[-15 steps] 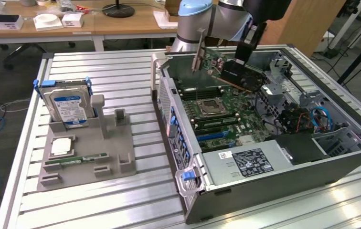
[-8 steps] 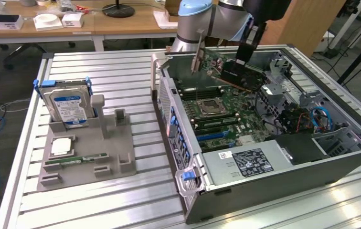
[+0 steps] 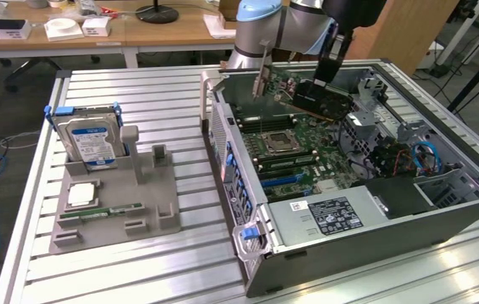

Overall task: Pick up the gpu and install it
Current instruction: 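Insert the gpu into the slot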

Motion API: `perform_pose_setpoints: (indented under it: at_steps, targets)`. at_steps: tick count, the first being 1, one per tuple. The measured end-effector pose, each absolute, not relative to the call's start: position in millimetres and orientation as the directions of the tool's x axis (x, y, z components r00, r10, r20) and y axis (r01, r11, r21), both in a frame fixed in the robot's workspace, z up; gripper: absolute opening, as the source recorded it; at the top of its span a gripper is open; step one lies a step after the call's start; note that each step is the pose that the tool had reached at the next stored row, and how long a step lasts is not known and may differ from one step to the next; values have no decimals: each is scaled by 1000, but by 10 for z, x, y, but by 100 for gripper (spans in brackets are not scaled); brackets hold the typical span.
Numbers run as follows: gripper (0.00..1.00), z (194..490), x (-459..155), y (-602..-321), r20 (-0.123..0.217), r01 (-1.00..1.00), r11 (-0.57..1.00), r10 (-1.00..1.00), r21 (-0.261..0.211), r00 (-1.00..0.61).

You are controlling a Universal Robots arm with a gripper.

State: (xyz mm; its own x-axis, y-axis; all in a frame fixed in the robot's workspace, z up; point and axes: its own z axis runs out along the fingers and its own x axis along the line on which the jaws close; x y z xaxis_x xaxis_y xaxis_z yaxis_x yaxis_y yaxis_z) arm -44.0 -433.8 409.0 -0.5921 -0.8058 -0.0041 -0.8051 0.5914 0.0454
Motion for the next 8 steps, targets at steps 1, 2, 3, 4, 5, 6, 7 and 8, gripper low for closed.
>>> perform_pose_setpoints:
  at_steps: [1, 2, 3, 4, 5, 6, 7, 8]
  targets:
    - [26, 4090, -440, -4338, -4, -809, 586, -810, 45, -587]
    - [26, 4090, -440, -4338, -4, -813, 580, -814, 45, -581]
    - [26, 4090, -440, -4338, -4, -817, 574, -818, 45, -575]
    - [26, 4090, -440, -4338, -4, -821, 569, -822, 45, -569]
    - [26, 4090, -440, -4338, -4, -826, 562, -826, 45, -563]
    - [26, 4090, -440, -4338, -4, -830, 557, -830, 45, -557]
    - [26, 4089, -440, -4338, -4, -833, 551, -834, 45, -551]
    - [26, 4089, -440, -4338, -4, -837, 545, -838, 45, -546]
